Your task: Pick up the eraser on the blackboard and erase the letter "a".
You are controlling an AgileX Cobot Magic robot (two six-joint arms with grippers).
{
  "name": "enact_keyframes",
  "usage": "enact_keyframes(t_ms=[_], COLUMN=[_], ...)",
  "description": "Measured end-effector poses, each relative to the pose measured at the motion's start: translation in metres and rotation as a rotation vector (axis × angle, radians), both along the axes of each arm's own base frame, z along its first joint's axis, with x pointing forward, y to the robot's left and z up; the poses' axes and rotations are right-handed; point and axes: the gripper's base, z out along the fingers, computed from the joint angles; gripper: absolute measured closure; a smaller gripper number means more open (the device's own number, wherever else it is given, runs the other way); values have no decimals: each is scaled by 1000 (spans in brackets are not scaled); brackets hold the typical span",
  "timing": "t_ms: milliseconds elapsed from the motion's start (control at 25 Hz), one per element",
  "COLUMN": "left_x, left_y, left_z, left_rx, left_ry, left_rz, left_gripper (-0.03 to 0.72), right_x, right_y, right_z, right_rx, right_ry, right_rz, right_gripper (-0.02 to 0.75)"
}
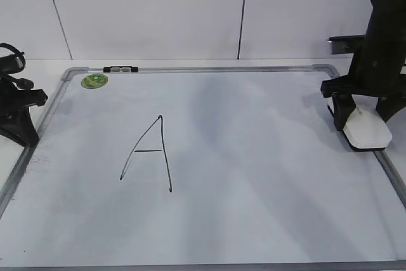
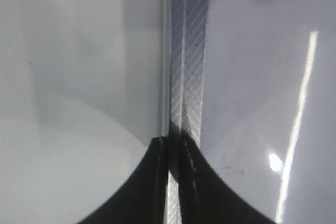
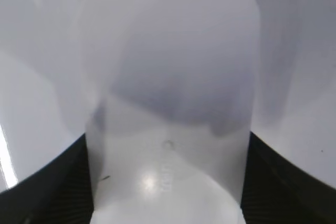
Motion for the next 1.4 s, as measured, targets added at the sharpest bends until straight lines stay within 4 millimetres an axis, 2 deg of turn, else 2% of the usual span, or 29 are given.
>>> enact_keyframes(t_ms=[360,1400], left_x=[0,0], left_y=[0,0], left_z=[0,0], left_rx=[0,0], left_ry=[0,0], left_rz=[0,0], left_gripper=[671,671], right_x=[6,7], right_y=[-10,-6], right_z=[-8,-11], right_rx=[16,54], right_ry=[12,21], right_rz=[-31,-44], right_gripper=[197,198])
